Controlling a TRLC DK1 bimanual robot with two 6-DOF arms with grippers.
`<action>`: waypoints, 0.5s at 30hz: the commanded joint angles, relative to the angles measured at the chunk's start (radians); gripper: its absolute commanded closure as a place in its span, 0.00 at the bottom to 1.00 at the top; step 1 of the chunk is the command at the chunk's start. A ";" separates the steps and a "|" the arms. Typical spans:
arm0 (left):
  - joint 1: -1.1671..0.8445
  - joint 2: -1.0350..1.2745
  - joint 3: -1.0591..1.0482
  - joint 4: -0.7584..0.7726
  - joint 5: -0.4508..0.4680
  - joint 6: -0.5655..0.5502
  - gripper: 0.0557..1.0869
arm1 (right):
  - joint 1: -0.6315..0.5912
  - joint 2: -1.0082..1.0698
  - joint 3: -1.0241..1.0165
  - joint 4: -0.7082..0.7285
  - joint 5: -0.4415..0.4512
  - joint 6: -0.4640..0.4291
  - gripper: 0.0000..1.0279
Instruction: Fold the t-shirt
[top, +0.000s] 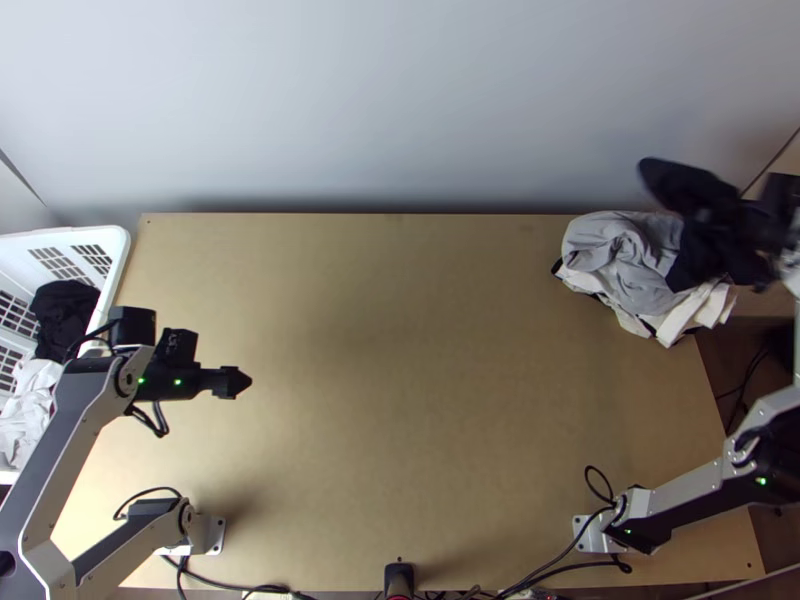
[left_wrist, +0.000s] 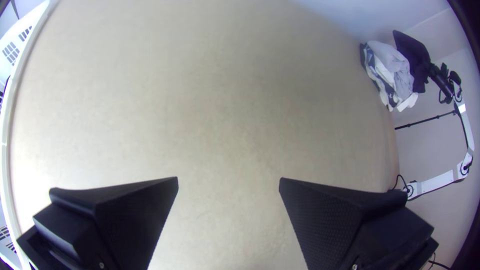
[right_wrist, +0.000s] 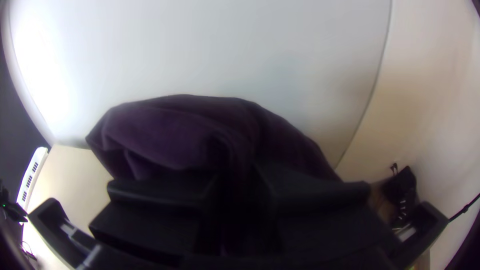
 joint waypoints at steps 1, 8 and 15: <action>0.082 -0.016 -0.008 -0.037 0.002 0.066 0.05 | 0.172 0.092 -0.025 0.033 0.088 0.023 0.97; 0.082 -0.027 -0.029 -0.026 0.015 0.057 0.05 | 0.194 0.104 -0.188 0.034 0.097 -0.005 0.87; 0.068 -0.001 -0.048 0.029 0.021 0.035 0.05 | 0.175 -0.063 -0.338 0.033 0.097 -0.006 0.03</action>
